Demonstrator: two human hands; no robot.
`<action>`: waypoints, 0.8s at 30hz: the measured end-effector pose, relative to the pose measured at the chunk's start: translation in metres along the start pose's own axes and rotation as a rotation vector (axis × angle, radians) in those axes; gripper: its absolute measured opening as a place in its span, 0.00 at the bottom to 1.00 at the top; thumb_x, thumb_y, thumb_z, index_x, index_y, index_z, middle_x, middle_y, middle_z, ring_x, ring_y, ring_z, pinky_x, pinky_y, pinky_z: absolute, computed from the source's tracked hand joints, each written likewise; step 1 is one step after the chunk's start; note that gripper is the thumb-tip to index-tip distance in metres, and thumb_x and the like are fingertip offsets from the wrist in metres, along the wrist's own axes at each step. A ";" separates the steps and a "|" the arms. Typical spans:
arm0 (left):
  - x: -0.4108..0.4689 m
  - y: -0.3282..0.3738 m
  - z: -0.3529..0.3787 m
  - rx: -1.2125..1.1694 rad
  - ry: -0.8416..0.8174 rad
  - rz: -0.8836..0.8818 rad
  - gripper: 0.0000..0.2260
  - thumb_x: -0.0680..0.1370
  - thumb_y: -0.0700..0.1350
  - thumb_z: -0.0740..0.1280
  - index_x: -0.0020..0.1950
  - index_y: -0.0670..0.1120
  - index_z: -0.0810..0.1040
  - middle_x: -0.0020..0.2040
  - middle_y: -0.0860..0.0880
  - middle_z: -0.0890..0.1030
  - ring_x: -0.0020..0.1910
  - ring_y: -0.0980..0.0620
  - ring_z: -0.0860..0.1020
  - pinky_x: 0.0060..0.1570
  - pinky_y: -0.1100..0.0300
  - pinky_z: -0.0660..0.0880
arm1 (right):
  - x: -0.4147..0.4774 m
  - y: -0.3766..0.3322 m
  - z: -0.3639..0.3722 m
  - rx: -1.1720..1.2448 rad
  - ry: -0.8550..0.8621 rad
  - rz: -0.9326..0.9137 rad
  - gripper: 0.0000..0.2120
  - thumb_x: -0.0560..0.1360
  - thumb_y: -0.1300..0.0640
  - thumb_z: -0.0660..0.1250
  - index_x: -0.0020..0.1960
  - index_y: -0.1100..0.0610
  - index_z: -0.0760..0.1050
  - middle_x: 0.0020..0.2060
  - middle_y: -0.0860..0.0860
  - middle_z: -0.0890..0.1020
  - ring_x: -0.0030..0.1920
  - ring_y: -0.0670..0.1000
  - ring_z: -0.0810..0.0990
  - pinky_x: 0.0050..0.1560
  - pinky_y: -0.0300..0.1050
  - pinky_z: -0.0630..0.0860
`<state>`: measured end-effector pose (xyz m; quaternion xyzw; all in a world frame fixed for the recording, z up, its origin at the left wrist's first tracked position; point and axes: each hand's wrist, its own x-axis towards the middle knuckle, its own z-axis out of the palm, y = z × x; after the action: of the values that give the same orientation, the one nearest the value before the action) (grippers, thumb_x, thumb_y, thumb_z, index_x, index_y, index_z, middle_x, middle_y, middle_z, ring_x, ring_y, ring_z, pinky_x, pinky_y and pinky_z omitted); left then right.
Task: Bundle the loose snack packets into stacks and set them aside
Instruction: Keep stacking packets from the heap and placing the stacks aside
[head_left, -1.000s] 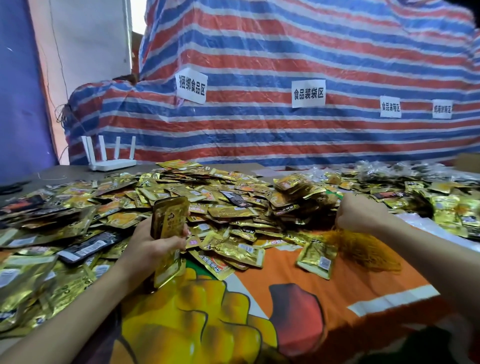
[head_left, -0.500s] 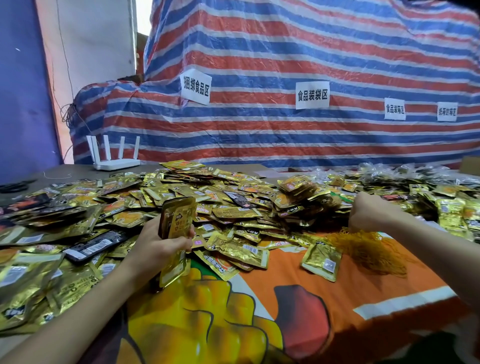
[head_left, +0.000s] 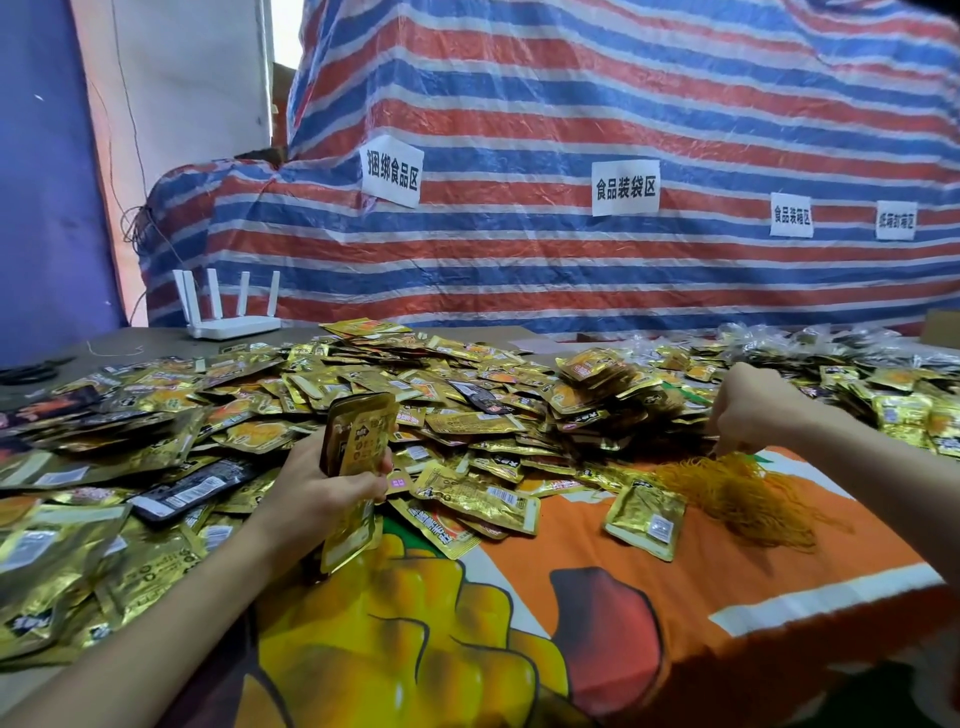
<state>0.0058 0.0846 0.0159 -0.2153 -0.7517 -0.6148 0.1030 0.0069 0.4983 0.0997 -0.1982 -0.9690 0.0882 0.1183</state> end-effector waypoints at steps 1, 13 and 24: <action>0.000 0.000 0.000 0.000 0.000 -0.003 0.18 0.62 0.41 0.70 0.50 0.36 0.80 0.45 0.42 0.82 0.46 0.45 0.81 0.48 0.54 0.75 | -0.001 -0.001 -0.002 -0.035 -0.004 0.000 0.05 0.70 0.68 0.77 0.45 0.65 0.84 0.36 0.57 0.85 0.38 0.55 0.85 0.43 0.55 0.85; -0.002 0.003 -0.001 -0.167 0.028 -0.087 0.17 0.62 0.41 0.70 0.51 0.42 0.85 0.48 0.42 0.86 0.42 0.41 0.82 0.51 0.44 0.78 | -0.034 -0.071 -0.002 0.206 0.231 -0.349 0.11 0.74 0.61 0.74 0.56 0.54 0.82 0.46 0.52 0.86 0.45 0.52 0.84 0.46 0.53 0.83; 0.004 0.001 -0.015 -0.473 0.091 -0.333 0.21 0.63 0.40 0.72 0.56 0.40 0.84 0.53 0.36 0.84 0.44 0.41 0.83 0.47 0.46 0.79 | -0.072 -0.228 0.070 0.885 -0.100 -0.732 0.11 0.73 0.62 0.76 0.55 0.55 0.81 0.43 0.50 0.87 0.42 0.43 0.85 0.44 0.37 0.82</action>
<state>0.0010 0.0707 0.0218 -0.0792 -0.6071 -0.7905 -0.0185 -0.0301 0.2544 0.0682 0.2227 -0.8498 0.4478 0.1669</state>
